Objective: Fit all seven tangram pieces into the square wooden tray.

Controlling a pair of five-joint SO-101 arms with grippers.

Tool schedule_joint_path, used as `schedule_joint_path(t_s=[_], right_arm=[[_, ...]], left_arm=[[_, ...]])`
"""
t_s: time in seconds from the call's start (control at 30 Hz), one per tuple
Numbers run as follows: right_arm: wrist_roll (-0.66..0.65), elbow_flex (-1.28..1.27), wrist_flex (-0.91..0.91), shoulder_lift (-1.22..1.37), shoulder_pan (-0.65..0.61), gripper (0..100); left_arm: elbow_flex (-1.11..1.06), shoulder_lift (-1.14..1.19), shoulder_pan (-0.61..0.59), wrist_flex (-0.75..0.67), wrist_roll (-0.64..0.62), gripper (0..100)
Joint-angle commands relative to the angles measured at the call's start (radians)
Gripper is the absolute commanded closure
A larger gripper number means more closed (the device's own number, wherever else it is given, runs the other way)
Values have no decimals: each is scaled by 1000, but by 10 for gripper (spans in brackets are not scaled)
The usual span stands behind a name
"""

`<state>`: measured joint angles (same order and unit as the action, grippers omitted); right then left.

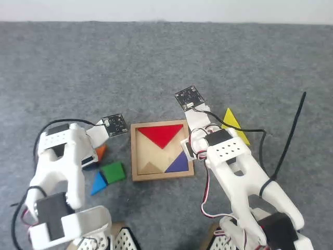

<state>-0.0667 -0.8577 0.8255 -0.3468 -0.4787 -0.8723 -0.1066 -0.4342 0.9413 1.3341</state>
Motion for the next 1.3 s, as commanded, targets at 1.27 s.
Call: schedule_joint_path(t_s=[1.27], right_arm=[[-12,5,-4,-13,-8,989]], left_arm=[[401,34,8,514,-919,987]])
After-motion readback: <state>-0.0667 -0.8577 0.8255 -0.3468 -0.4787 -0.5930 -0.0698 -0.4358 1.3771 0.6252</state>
